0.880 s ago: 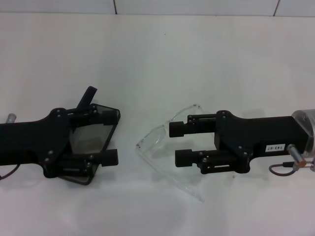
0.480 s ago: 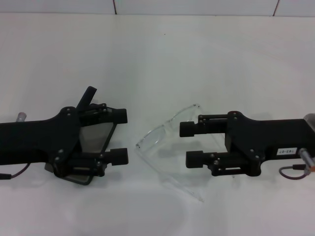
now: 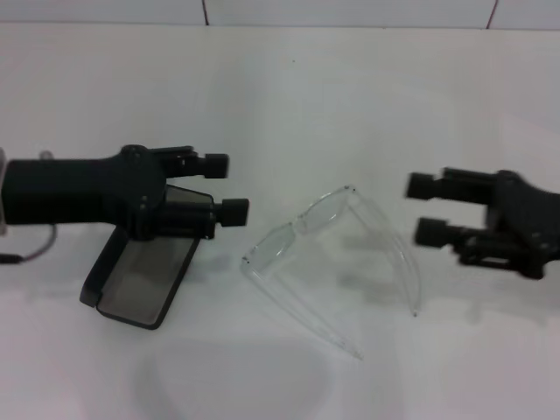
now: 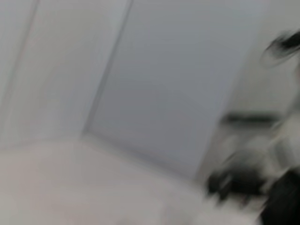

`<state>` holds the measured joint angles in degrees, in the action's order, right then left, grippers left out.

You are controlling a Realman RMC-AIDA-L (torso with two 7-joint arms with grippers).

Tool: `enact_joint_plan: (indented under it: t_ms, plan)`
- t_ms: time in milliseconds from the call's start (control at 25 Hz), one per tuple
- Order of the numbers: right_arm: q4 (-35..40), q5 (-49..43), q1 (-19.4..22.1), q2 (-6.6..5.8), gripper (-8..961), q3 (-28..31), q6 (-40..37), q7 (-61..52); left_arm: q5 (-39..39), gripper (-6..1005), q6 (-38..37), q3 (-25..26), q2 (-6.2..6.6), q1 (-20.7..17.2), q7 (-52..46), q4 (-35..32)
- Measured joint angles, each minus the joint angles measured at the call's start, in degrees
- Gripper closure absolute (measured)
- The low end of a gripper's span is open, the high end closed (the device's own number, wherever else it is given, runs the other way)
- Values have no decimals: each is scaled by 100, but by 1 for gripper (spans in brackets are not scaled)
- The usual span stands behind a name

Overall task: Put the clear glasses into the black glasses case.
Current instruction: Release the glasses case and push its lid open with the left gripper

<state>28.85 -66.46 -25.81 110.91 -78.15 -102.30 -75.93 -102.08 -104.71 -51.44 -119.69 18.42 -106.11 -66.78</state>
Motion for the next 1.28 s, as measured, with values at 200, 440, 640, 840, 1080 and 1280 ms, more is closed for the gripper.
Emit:
enact_joint_plan:
  t_ms: [200,440,640,840,1080,1280]
  plan:
    - [14,1,476,-152,319,501,-52,92,-998,149,705,-688,-17,-258,-2150,-2873]
    - [7,-3,785,-180,320,809,-129,225,-2836,151,910,-1511,-10,-119,-4109,-4762]
    - [-10,-94,793,-187,320,888,-123,282,-4191,153,876,-2439,6,18,-5044,-4762]
    - [-6,-169,696,-191,320,891,-70,289,-5058,155,916,-3224,-14,9,-5487,-4670]
    - [-39,-278,592,-196,321,895,64,295,-5174,158,1096,-3293,-16,31,-5569,-4206]
    - [-47,-296,593,-170,320,898,131,303,-5316,160,1346,-3293,-10,144,-5550,-3663]
